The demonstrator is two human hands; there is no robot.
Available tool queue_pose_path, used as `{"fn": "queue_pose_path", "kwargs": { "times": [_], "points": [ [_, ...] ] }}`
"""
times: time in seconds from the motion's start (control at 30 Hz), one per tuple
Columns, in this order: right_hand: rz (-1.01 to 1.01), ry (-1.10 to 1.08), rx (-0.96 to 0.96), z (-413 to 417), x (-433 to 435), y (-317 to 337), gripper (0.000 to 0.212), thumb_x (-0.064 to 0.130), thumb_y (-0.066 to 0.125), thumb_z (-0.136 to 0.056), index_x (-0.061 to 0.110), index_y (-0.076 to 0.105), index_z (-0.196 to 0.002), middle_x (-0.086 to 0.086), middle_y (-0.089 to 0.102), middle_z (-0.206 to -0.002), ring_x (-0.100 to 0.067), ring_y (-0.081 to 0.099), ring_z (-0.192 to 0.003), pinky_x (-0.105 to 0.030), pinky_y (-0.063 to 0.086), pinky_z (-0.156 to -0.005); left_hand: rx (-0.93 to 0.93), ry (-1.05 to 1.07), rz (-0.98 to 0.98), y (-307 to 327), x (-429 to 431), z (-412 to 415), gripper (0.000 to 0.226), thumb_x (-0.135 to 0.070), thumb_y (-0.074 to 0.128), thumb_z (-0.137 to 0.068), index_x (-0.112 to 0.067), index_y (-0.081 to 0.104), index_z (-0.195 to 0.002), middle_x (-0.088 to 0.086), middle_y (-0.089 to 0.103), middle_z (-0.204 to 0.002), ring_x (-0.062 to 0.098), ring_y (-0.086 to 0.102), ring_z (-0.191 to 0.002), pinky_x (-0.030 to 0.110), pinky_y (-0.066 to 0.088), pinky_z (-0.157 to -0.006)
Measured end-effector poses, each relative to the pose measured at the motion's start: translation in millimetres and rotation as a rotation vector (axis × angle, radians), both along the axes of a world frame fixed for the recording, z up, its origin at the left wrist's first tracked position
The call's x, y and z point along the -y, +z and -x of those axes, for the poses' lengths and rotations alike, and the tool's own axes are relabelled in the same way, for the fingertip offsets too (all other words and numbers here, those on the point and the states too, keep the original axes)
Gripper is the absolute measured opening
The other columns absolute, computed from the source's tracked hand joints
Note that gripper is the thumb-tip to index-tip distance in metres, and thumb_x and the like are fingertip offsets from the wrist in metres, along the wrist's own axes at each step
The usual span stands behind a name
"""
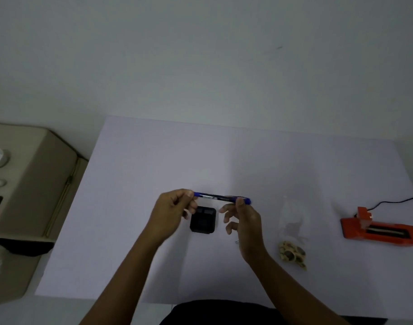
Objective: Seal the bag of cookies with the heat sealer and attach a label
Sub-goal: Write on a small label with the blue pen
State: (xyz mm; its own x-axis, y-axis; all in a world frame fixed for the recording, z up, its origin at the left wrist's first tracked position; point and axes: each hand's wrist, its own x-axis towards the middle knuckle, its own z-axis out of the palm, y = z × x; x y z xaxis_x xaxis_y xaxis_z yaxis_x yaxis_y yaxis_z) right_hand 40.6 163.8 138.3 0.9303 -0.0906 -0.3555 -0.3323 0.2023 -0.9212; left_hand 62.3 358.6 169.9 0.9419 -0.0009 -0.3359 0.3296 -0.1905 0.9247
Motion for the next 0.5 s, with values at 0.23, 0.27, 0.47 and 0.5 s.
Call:
{"fn": "queue_pose_path", "kwargs": {
  "times": [0.23, 0.27, 0.47, 0.5],
  "points": [
    [0.374, 0.118, -0.322, -2.0, 16.7, -60.6, 0.015, 0.023, 0.054, -0.098, 0.014, 0.066, -0.101, -0.010, 0.069, -0.093, -0.013, 0.058, -0.069, -0.022, 0.048, -0.052, -0.085, -0.091, -0.495, -50.5, -32.5, -19.4, 0.025, -0.017, 0.049, -0.099, -0.011, 0.068, -0.085, 0.005, 0.069, -0.075, 0.009, 0.062, -0.062, 0.011, 0.042, -0.055],
    [0.389, 0.146, -0.344, -1.2, 15.3, -67.2, 0.015, 0.023, 0.055, -0.098, 0.015, 0.067, -0.100, -0.012, 0.069, -0.093, -0.013, 0.059, -0.070, -0.023, 0.049, -0.054, -0.125, -0.110, -0.512, -59.6, -29.7, -20.2, 0.025, -0.016, 0.048, -0.100, -0.008, 0.068, -0.085, 0.007, 0.068, -0.077, 0.012, 0.062, -0.064, 0.014, 0.044, -0.056],
    [0.359, 0.244, -0.415, 0.1, -2.7, -89.7, 0.018, 0.023, 0.055, -0.098, 0.010, 0.063, -0.108, -0.014, 0.065, -0.097, -0.015, 0.059, -0.070, -0.022, 0.053, -0.052, -0.184, -0.238, -0.664, -101.1, -7.5, -23.2, 0.026, -0.018, 0.049, -0.100, -0.006, 0.059, -0.079, 0.011, 0.064, -0.081, 0.021, 0.056, -0.068, 0.030, 0.045, -0.061],
    [0.359, 0.254, -0.416, -0.6, -5.5, -92.6, 0.018, 0.022, 0.056, -0.098, 0.010, 0.062, -0.109, -0.014, 0.065, -0.096, -0.015, 0.059, -0.070, -0.022, 0.053, -0.052, -0.186, -0.286, -0.701, -105.6, -4.6, -23.5, 0.025, -0.017, 0.048, -0.100, -0.007, 0.056, -0.078, 0.010, 0.062, -0.081, 0.018, 0.054, -0.068, 0.027, 0.042, -0.060]
  ]
}}
